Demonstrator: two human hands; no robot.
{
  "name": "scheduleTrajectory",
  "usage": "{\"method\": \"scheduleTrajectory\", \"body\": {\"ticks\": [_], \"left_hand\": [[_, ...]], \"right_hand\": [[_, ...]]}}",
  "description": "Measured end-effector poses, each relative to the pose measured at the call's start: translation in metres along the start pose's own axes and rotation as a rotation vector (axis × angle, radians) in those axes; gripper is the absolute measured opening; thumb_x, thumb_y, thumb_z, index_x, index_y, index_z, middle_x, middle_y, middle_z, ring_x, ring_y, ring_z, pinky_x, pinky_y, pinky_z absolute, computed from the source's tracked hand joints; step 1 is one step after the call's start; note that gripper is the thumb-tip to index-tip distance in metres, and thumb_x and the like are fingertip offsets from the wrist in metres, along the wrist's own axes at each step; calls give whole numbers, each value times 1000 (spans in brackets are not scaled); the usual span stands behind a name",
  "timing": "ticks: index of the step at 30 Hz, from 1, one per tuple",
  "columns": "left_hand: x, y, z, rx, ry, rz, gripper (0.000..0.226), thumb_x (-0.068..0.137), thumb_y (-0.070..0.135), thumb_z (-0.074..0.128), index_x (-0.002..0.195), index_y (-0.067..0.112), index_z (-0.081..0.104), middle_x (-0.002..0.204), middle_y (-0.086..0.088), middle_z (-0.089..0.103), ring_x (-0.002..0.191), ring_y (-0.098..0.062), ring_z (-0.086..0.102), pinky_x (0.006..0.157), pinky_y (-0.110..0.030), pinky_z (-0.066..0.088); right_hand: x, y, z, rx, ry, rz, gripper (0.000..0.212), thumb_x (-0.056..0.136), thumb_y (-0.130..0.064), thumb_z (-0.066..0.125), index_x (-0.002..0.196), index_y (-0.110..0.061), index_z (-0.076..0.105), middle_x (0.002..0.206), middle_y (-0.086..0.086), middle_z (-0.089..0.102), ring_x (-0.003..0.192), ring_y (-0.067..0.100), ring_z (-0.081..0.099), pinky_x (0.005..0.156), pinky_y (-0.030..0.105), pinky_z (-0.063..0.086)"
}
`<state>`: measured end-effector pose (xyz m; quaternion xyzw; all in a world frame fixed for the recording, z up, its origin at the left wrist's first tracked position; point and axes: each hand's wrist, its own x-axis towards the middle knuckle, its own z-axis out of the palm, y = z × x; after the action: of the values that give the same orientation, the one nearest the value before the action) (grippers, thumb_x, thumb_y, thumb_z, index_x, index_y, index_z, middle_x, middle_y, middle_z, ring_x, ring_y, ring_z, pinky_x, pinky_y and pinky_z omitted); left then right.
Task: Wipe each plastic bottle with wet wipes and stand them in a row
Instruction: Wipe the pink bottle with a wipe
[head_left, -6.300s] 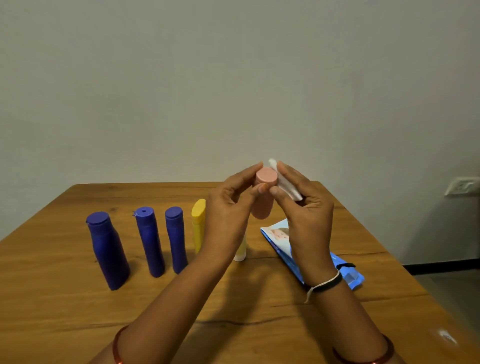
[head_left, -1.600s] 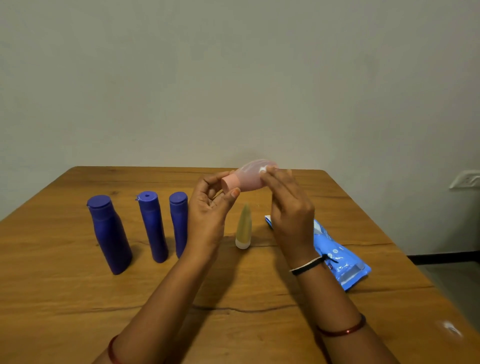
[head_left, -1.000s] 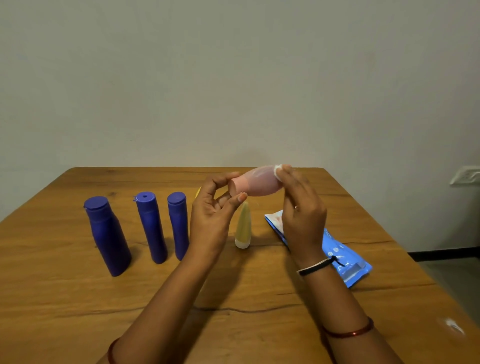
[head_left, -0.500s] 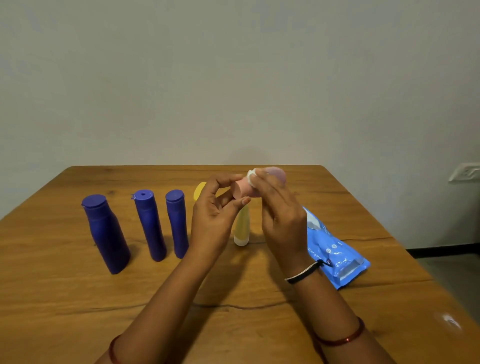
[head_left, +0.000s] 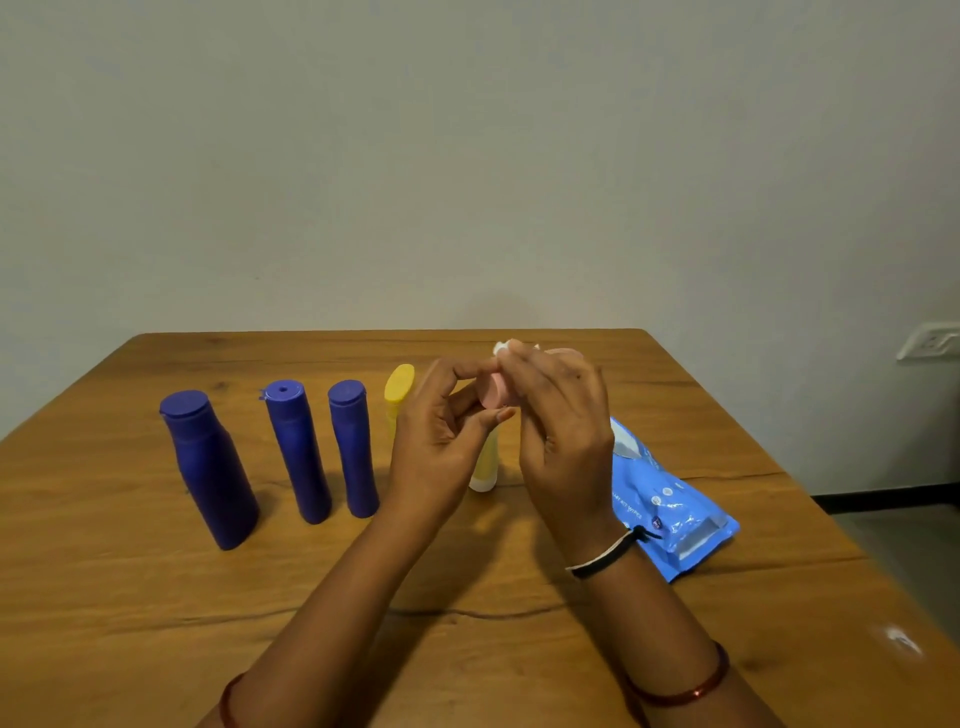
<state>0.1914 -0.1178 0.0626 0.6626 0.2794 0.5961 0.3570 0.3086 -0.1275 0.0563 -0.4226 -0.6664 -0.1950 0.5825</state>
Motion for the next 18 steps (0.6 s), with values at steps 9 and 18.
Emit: {"method": "scheduleTrajectory", "body": {"ticks": [9, 18], "left_hand": [[-2, 0, 2, 38, 11, 69, 45, 81, -7, 65, 106, 30, 57, 111, 9, 59, 110, -3, 59, 85, -14, 49], [-2, 0, 3, -148, 69, -21, 38, 80, -11, 65, 104, 18, 57, 109, -6, 63, 103, -17, 67, 81, -22, 54]], "right_hand": [[2, 48, -12, -128, 92, 262, 30, 88, 7, 52, 110, -7, 67, 107, 4, 67, 100, 20, 55, 87, 22, 44], [-6, 2, 2, 7, 62, 7, 34, 84, 12, 49, 113, 4, 65, 114, 13, 64, 103, 23, 56, 95, 28, 41]]}}
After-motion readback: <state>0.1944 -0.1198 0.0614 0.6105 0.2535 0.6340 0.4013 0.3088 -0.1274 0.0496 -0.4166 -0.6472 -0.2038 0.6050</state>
